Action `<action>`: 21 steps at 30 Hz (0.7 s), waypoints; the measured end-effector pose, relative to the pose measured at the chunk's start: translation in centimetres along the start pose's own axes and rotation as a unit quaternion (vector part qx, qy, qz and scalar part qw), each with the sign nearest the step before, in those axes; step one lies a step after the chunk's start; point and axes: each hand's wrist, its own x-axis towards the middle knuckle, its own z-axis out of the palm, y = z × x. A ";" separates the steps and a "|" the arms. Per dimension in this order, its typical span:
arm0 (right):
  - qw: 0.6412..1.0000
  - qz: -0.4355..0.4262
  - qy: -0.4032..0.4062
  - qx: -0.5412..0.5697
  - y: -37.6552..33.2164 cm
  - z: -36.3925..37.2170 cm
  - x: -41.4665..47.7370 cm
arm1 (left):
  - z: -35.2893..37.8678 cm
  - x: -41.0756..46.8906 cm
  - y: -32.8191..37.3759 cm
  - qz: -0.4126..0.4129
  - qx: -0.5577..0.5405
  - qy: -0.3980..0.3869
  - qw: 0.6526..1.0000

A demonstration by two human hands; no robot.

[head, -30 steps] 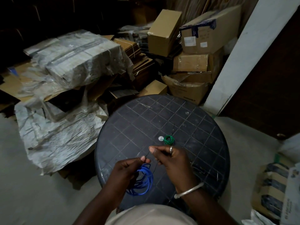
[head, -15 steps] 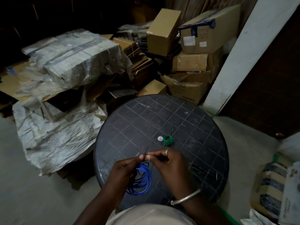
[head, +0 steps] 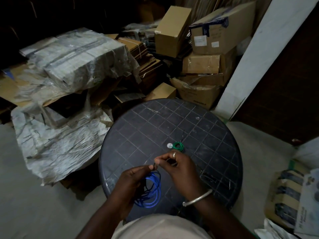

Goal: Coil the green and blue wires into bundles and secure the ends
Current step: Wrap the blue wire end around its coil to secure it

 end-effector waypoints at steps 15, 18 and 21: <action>0.972 0.105 0.030 0.210 -0.6 -0.1 1.6 | -1.5 1.4 0.2 -0.066 -0.301 0.002 0.951; 0.938 0.173 0.038 0.299 -1.0 -0.3 2.3 | -1.4 1.3 0.4 -0.045 -0.324 -0.009 0.945; 0.918 0.223 0.033 0.326 -1.7 -1.2 2.9 | -1.4 1.3 0.1 -0.029 -0.295 -0.009 0.955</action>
